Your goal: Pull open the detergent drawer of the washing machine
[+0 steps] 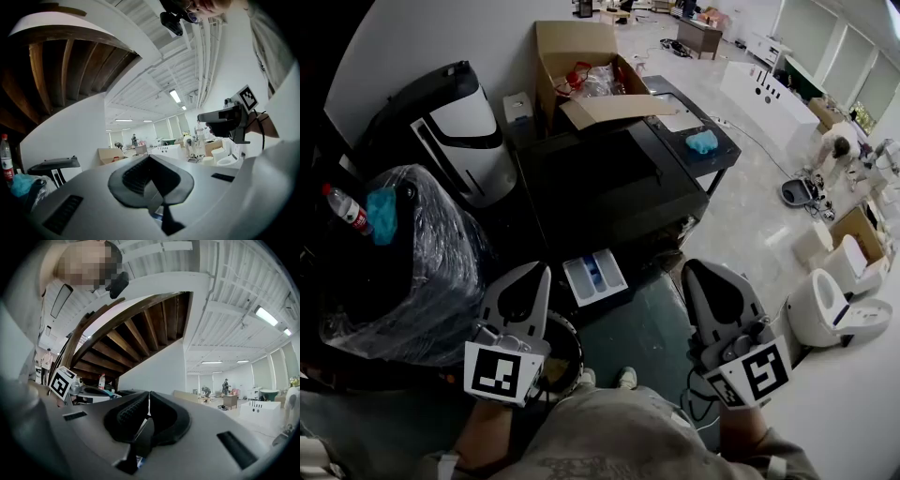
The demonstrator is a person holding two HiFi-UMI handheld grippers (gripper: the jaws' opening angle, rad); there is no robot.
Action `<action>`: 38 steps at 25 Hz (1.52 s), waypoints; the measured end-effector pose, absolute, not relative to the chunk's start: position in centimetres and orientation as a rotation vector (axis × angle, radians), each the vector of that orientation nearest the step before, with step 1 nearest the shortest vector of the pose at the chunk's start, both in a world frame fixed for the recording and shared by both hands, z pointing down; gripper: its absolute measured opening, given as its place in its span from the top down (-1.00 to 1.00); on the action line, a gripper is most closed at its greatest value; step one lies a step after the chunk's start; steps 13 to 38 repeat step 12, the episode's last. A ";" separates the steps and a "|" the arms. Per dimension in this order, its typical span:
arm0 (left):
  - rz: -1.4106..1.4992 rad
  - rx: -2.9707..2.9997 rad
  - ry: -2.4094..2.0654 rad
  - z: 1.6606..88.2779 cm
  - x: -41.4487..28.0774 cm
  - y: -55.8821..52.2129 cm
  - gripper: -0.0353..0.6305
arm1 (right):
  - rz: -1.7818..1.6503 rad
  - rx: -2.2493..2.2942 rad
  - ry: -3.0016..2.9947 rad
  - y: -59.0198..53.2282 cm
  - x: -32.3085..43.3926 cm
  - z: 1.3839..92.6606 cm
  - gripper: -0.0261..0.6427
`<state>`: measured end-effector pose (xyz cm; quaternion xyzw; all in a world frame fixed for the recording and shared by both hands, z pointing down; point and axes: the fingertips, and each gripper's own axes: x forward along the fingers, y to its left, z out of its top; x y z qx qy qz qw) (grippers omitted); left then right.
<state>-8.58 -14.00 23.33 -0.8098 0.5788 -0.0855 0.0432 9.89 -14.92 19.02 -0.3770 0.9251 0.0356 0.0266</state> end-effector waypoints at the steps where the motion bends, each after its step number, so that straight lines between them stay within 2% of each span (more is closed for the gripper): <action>1: -0.263 -2.476 1.771 23.3 -8.5 -14.1 0.84 | 0.096 -1.161 2.856 -15.0 10.0 19.1 0.82; 38: -0.274 -2.477 1.760 23.2 -7.7 -14.2 0.84 | 0.102 -1.180 2.903 -15.9 10.3 19.7 0.82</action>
